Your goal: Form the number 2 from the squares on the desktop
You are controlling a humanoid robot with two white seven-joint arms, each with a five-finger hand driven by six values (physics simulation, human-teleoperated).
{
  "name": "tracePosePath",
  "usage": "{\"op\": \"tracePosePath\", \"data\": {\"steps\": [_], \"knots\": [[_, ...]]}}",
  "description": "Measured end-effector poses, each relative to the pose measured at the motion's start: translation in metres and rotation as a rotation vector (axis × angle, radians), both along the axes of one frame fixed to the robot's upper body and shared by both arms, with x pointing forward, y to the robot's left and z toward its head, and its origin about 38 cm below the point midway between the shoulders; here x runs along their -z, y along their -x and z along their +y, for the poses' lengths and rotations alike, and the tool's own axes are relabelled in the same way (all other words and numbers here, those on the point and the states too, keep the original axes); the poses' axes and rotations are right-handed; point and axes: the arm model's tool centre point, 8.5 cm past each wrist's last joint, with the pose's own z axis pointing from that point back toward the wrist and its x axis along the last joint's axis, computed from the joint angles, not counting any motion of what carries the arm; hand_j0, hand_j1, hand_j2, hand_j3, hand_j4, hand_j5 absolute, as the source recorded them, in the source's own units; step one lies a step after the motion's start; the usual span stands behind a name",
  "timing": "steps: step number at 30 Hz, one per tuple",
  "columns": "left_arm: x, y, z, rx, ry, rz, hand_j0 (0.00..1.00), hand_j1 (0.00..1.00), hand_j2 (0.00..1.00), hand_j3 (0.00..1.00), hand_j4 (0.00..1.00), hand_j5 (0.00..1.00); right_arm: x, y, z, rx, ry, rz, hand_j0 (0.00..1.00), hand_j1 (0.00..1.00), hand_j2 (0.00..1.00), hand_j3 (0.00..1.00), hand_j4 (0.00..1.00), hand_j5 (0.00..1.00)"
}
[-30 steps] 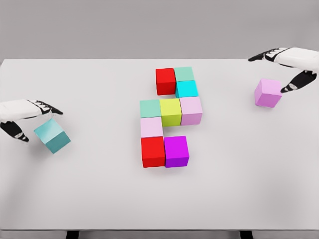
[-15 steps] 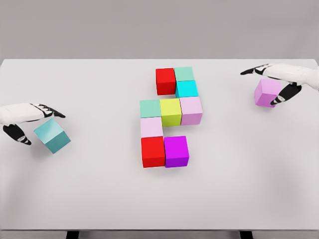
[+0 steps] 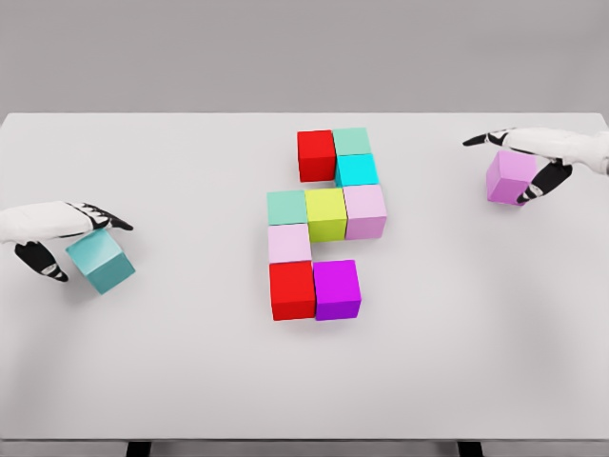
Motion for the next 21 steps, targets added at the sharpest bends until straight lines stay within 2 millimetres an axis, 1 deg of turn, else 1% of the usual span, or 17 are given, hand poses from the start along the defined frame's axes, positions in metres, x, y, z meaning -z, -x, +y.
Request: {"op": "tracePosePath", "data": {"steps": [2, 12, 16, 21], "knots": [[-0.001, 0.0, -0.001, 0.004, -0.003, -0.001, 1.0, 1.0, 1.0, 1.0, 1.0, 1.0, -0.001, -0.002, -0.002, 0.009, 0.001, 0.0, 1.0, 1.0, 1.0, 1.0, 1.0, 1.0], [-0.005, 0.001, -0.012, 0.056, -0.015, -0.015, 1.0, 1.0, 1.0, 1.0, 1.0, 1.0, 0.013, -0.003, -0.008, 0.05, 0.011, 0.036, 1.0, 1.0, 1.0, 1.0, 1.0, 1.0], [-0.007, 0.002, -0.014, 0.065, -0.017, -0.019, 1.0, 1.0, 1.0, 1.0, 1.0, 1.0, 0.009, -0.007, -0.011, 0.068, 0.009, 0.033, 1.0, 1.0, 1.0, 1.0, 1.0, 1.0], [-0.009, 0.004, -0.02, 0.087, -0.017, -0.023, 0.98, 0.98, 0.98, 0.98, 0.98, 0.98, 0.012, -0.009, -0.015, 0.09, 0.011, 0.044, 1.0, 1.0, 1.0, 1.0, 1.0, 1.0]]}}
